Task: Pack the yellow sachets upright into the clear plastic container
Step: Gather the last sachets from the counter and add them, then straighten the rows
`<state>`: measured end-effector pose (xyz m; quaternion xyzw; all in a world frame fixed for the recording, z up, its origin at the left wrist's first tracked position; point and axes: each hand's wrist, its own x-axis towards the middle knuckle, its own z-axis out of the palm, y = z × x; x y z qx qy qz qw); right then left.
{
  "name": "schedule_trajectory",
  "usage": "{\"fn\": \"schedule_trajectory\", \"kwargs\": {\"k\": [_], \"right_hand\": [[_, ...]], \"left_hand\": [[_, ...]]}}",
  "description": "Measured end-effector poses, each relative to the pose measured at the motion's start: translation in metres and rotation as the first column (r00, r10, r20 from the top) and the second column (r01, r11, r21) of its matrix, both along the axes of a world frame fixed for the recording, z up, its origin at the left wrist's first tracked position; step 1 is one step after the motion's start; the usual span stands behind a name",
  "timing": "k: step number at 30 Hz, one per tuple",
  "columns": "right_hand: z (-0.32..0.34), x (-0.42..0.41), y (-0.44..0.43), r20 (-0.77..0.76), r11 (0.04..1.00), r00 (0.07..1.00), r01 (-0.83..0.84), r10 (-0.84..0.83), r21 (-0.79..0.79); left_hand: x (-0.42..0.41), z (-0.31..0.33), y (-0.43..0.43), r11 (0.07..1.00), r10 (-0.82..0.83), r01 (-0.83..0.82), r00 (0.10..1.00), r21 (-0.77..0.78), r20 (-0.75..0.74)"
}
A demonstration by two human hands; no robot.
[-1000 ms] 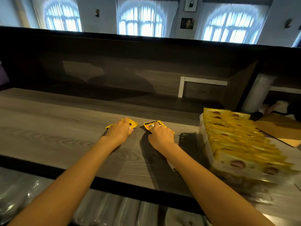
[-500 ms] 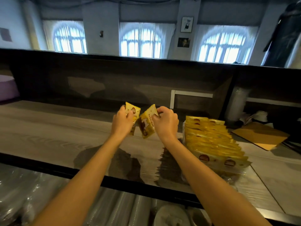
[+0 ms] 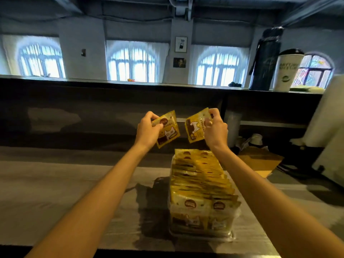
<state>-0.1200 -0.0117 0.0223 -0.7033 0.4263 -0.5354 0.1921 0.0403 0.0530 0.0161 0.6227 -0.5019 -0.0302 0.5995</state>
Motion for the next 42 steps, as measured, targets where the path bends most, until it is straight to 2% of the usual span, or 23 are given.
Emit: {"fn": "schedule_trajectory", "kwargs": {"k": [6,11,15,23,26,29,34,42], "right_hand": [[-0.011,-0.029,-0.046,0.039,0.997,0.998,-0.047,0.045,0.053],[-0.027,-0.038,-0.069,-0.001,0.993,0.996,-0.087,0.087,0.082],[-0.033,-0.043,-0.076,0.034,0.987,0.992,-0.128,0.125,0.101],[-0.028,-0.047,-0.074,0.086,0.941,0.957,-0.288,0.277,0.175],[-0.027,-0.048,-0.075,0.024,0.920,0.945,-0.323,0.326,0.224],[-0.029,-0.049,-0.078,-0.085,0.894,0.925,-0.331,0.371,0.300],[-0.025,-0.051,-0.082,-0.170,0.901,0.913,-0.310,0.371,0.305],[-0.019,-0.047,-0.085,-0.347,0.910,0.852,-0.303,0.392,0.284]], "left_hand": [[-0.023,-0.008,-0.049,0.986,-0.165,0.165,0.986,0.025,-0.024],[-0.031,-0.022,-0.073,0.950,-0.282,0.291,0.955,0.115,-0.085],[-0.030,-0.025,-0.077,0.899,-0.376,0.398,0.915,0.185,-0.145],[-0.018,-0.022,-0.077,0.921,-0.334,0.362,0.924,0.145,-0.184],[-0.018,-0.024,-0.076,0.903,-0.342,0.366,0.929,0.223,-0.142],[-0.016,-0.032,-0.076,0.875,-0.366,0.357,0.930,0.325,-0.036],[-0.024,-0.040,-0.075,0.789,-0.463,0.392,0.885,0.474,0.039],[-0.014,-0.047,-0.064,0.796,-0.438,0.347,0.896,0.496,0.078]]}}
